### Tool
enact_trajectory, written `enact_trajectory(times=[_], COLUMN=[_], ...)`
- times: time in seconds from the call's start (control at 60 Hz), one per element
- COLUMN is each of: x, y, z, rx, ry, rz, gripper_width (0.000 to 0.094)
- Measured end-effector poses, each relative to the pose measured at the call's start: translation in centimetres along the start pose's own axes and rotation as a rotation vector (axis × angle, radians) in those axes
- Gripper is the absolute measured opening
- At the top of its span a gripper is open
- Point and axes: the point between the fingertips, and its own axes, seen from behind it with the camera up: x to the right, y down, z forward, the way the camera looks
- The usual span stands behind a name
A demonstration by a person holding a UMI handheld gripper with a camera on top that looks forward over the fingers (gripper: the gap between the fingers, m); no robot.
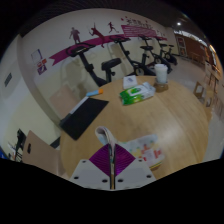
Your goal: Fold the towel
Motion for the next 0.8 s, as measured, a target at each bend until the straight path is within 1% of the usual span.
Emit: enact_trajectory(times=[0.083,0.233,0.383,0.417,0.433,0.45,0.55,0.6,0.633,0.717,0.8], x=[4.7,12.2,15.5,16.1,16.1,16.2,16.7,16.4,15.9,14.5,13.0], y=[0.0,0.0,2.7,3.1,3.2,3.3,2.7,1.1,0.3,-1.3,-2.1], z=[0.5,2.4,5.2,5.2,5.4,5.2,3.8,2.0,0.4,-4.6,-10.3], rx=[-0.016,-0.003,-0.046,-0.052,-0.052,-0.053,-0.043,-0.004,0.020,0.047,0.058], ry=[0.052,0.192,0.230,0.231,0.228,0.223,0.235,0.231,0.215,0.197,0.189], rz=[-0.008,-0.153,-0.243,-0.252,-0.253,-0.255,-0.263,-0.257,-0.251,-0.260,-0.291], gripper_width=[0.0035,0.0043,0.0071,0.0093,0.0116,0.0162,0.0637,0.0875,0.0822,0.0868,0.0856])
